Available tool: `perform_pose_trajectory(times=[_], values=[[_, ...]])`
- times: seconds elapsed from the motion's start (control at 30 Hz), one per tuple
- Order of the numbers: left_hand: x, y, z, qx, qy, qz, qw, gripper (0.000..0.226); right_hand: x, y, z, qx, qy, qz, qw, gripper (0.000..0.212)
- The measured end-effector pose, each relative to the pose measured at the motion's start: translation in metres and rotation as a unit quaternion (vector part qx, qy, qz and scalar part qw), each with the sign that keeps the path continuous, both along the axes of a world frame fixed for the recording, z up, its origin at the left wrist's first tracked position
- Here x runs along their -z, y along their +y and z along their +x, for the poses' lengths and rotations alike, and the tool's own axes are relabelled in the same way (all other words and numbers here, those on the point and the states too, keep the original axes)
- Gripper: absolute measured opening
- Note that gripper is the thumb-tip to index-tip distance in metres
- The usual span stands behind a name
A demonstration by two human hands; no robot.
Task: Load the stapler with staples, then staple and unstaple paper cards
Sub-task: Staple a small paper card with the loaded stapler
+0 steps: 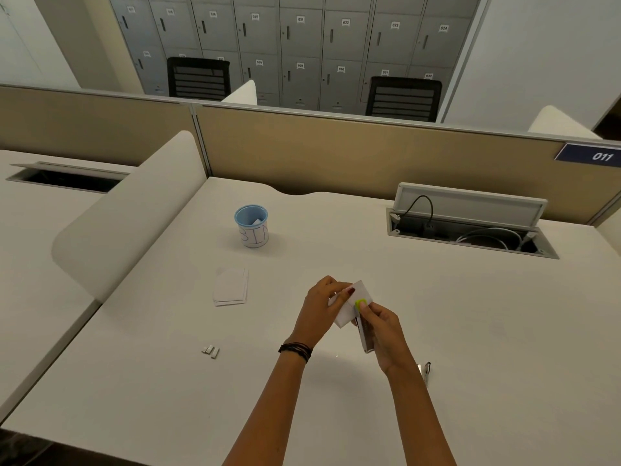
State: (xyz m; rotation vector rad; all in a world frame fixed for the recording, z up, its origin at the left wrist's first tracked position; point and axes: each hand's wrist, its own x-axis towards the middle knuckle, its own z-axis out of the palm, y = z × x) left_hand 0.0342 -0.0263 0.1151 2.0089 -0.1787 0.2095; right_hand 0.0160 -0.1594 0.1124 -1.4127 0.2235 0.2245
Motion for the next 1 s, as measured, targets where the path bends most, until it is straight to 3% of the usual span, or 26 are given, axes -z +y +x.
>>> perform_pose_trajectory(times=[0.2, 0.4, 0.63, 0.83, 1.0], values=[[0.001, 0.002, -0.001, 0.006, 0.0, -0.021, 1.0, 0.022, 0.002, 0.006, 0.001, 0.113, -0.015, 0.009, 0.993, 0.021], [-0.001, 0.002, 0.003, -0.032, -0.007, -0.035, 0.999, 0.018, 0.002, 0.006, -0.001, 0.068, -0.022, 0.076, 0.995, 0.024], [0.002, 0.01, 0.004, -0.053, 0.012, -0.053, 0.997, 0.018, 0.004, -0.003, -0.001, 0.083, -0.006, 0.123, 0.989, 0.026], [0.007, 0.012, 0.0, -0.052, 0.048, -0.074, 0.995, 0.016, 0.016, -0.008, -0.004, 0.101, -0.007, 0.104, 0.989, 0.023], [0.009, 0.015, -0.005, -0.052, 0.118, -0.135, 0.982, 0.015, 0.038, -0.016, -0.01, 0.156, 0.011, 0.001, 0.988, 0.015]])
